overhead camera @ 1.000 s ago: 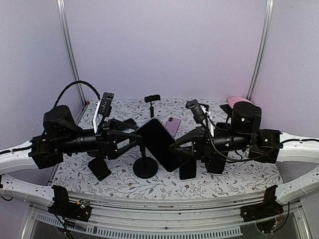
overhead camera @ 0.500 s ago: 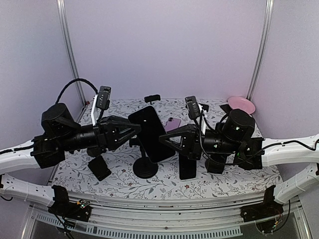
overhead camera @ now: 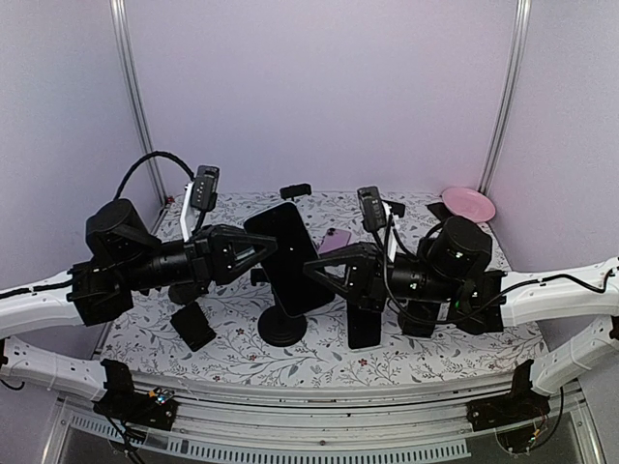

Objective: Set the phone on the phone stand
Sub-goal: Pass from the right arm to the left, then hold the phone stand at the center of the board.

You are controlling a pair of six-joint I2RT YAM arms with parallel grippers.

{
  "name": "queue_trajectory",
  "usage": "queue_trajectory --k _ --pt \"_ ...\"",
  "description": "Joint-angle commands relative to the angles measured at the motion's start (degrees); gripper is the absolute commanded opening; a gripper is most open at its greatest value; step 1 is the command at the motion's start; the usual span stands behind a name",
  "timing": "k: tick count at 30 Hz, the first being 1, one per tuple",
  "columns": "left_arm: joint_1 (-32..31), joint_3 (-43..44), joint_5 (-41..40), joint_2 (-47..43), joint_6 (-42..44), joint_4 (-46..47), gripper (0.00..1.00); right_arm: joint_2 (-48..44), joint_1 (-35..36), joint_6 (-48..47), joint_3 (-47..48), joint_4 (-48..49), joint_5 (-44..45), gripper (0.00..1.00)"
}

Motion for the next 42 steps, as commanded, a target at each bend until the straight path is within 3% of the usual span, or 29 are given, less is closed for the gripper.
queue_trajectory --k 1,3,6,11,16,28,42 --pt "1.09 0.64 0.73 -1.34 2.93 -1.79 0.0 -1.12 0.11 -0.3 0.33 -4.05 8.06 0.19" --pt "2.06 1.1 -0.16 -2.9 4.67 -4.92 0.0 -2.34 0.15 -0.58 0.55 -8.43 11.35 0.38" --pt "3.82 1.99 -1.34 -5.41 7.51 -10.42 0.0 -4.12 0.21 -1.14 0.22 -13.85 16.42 0.53" --pt "6.39 3.43 -5.26 -9.42 10.89 -18.1 0.0 -4.63 0.51 -1.16 0.85 -22.43 23.67 0.63" --pt "8.25 4.58 -7.86 -11.99 12.94 -22.86 0.0 -1.93 2.13 -1.71 4.78 -30.85 32.5 0.64" --pt "8.93 4.96 -8.21 -11.55 14.71 -24.8 0.0 4.33 6.48 -0.1 9.05 -36.26 42.67 0.61" --pt "9.47 4.58 -9.04 -11.64 15.32 -24.83 0.0 10.43 8.17 -0.55 16.14 -41.53 45.06 0.55"
